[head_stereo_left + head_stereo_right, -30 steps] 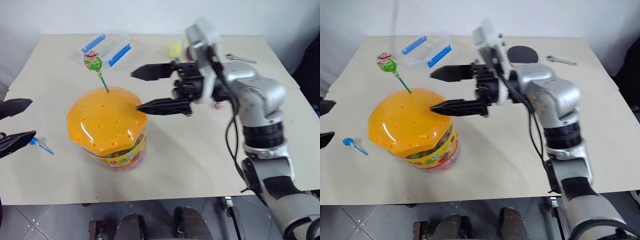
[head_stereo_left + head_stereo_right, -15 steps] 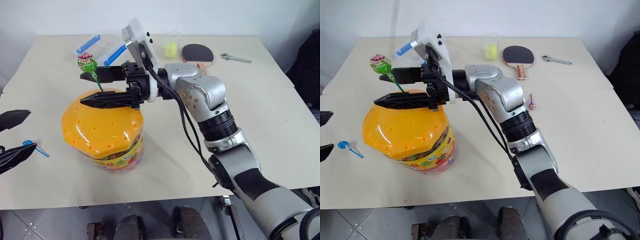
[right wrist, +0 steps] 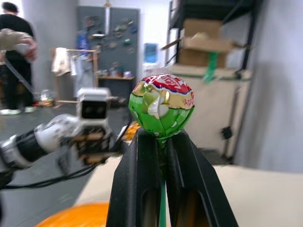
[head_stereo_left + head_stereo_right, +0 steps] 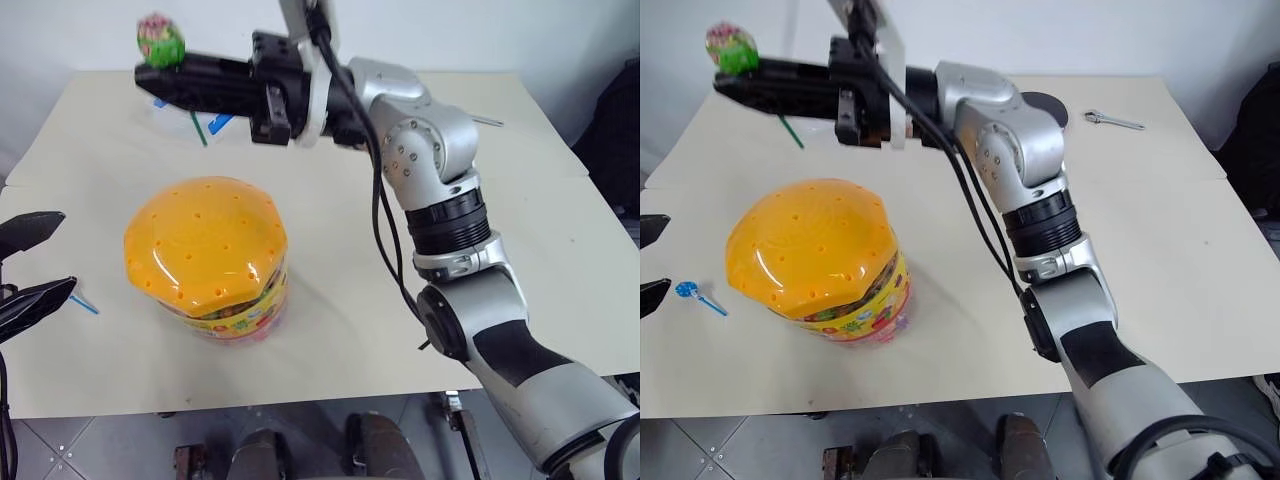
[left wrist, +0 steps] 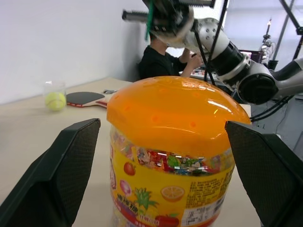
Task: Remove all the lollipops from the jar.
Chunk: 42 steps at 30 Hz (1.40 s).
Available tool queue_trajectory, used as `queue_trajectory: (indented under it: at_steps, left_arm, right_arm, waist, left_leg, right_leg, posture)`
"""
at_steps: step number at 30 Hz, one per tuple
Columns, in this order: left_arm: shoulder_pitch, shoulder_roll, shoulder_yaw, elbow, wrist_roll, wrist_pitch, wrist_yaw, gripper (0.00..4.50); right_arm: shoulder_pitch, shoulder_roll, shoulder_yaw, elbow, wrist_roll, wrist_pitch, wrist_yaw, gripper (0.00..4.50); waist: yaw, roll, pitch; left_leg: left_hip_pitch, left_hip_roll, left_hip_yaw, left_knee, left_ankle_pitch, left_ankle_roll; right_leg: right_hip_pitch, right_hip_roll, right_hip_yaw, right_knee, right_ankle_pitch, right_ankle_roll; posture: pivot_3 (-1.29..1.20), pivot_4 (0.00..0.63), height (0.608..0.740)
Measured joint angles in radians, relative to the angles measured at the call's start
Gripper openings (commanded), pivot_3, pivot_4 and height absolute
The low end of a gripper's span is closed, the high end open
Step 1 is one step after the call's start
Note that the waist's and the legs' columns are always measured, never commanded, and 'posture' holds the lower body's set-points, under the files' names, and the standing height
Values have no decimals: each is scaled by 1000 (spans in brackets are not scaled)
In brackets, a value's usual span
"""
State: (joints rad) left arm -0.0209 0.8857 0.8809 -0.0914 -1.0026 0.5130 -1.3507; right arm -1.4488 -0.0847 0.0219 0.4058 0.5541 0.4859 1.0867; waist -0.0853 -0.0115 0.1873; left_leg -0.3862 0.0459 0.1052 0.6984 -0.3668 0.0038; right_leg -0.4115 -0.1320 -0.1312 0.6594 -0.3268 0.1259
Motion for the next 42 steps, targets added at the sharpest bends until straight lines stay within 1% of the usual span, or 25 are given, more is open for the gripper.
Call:
queue_trajectory:
  at_steps: [4,7,10,12,13,14,17,20,22,24,28,32,33,34,38,39,42]
  left_arm:
    - [-26,8,-30,31,6,-2,-5,4500]
    - [-42,23,-37,47,7,-3,-12,4500]
    - [-46,33,-41,65,10,-4,-27,4500]
    - [-42,36,-42,73,13,-4,-41,4500]
    - [-38,38,-38,79,14,-4,-43,4500]
    - [-33,44,-36,91,17,-3,-49,4500]
    - [-20,60,-32,104,18,2,-60,4500]
    - [-9,70,-26,107,21,3,-67,4500]
    - [-8,70,-29,108,26,3,-69,4500]
    - [-9,70,-38,107,26,3,-68,4500]
    - [-10,66,-50,106,27,3,-60,4500]
    - [-8,66,-56,107,27,3,-61,4500]
    - [-6,66,-56,107,27,3,-61,4500]
    - [-6,66,-55,107,27,3,-61,4500]
    - [15,66,-46,107,28,3,-60,4500]
    - [23,66,-40,107,28,3,-59,4500]
    - [36,66,-33,106,38,4,-33,4500]
  right_arm:
    - [-59,-79,-27,156,-71,-85,-33,51]
    - [-53,-138,-25,229,-126,-116,-35,51]
    - [22,-282,5,200,-190,-68,-33,51]
    - [128,-442,50,154,-270,22,-51,51]
    - [183,-506,58,148,-307,64,-64,51]
    - [269,-584,78,128,-350,128,-81,51]
    - [401,-690,93,74,-383,226,-85,51]
    - [542,-817,79,-2,-391,319,-80,51]
    - [606,-855,48,-33,-389,367,-89,51]
    - [649,-858,28,-46,-387,389,-110,51]
    - [721,-842,3,-46,-377,394,-151,1155]
    - [734,-832,-33,-80,-344,397,-160,2470]
    - [736,-833,-39,-93,-338,396,-158,2921]
    - [737,-834,-40,-93,-337,396,-157,3131]
    - [784,-875,-63,-92,-317,383,-119,4390]
    - [793,-888,-74,-96,-303,379,-101,4452]
    - [798,-899,-118,-158,-252,368,-50,4452]
  waist:
    - [-1,0,0]
    - [-2,0,0]
    - [4,0,0]
    - [14,-2,-1]
    - [19,-2,-1]
    - [26,-2,-1]
    - [28,2,1]
    - [29,4,2]
    - [26,4,2]
    - [26,4,2]
    - [31,4,2]
    - [34,4,2]
    - [35,4,2]
    - [35,4,2]
    - [46,4,2]
    - [48,4,2]
    - [53,4,2]
  left_leg:
    - [0,0,0,0,0,0]
    - [0,0,1,-1,0,0]
    - [-1,0,-1,-1,0,0]
    - [-1,-1,-4,0,-1,1]
    - [-2,-1,-4,0,-1,2]
    - [-2,-1,-2,-1,-1,2]
    - [-3,0,3,-2,-1,2]
    - [-1,1,10,-1,-1,2]
    - [0,2,14,-1,-1,2]
    - [0,2,16,0,-1,2]
    - [0,2,19,1,-1,2]
    - [0,2,19,1,-1,2]
    - [0,2,19,1,-1,2]
    - [0,2,19,1,-1,2]
    - [0,2,19,1,-1,2]
    - [0,2,19,1,-1,2]
    - [0,2,19,1,-1,2]
  right_leg:
    - [0,0,0,0,0,0]
    - [0,0,0,-1,0,0]
    - [0,-1,1,0,0,0]
    - [2,-1,1,0,0,0]
    - [2,-1,1,0,0,0]
    - [1,-1,1,-3,0,0]
    - [-1,-1,0,-5,0,0]
    - [-2,-1,0,-7,0,0]
    - [-2,-1,0,-8,0,0]
    - [-2,-1,2,-10,0,0]
    - [-2,-2,4,-12,0,-1]
    - [-2,-2,4,-12,0,-1]
    - [-2,-2,4,-12,0,-1]
    - [-2,-2,4,-12,0,-1]
    - [-2,-2,4,-12,0,-1]
    - [-2,-2,4,-13,0,-1]
    - [-2,-1,4,-13,0,-1]
  posture:
    - [0,150,740]
    - [0,150,740]
    - [0,150,740]
    - [0,150,740]
    - [0,150,740]
    - [0,150,740]
    - [0,150,740]
    - [0,150,740]
    - [0,150,740]
    - [0,150,740]
    - [0,150,740]
    - [0,150,740]
    - [0,150,740]
    - [0,150,740]
    - [0,150,740]
    - [0,150,740]
    - [0,150,740]
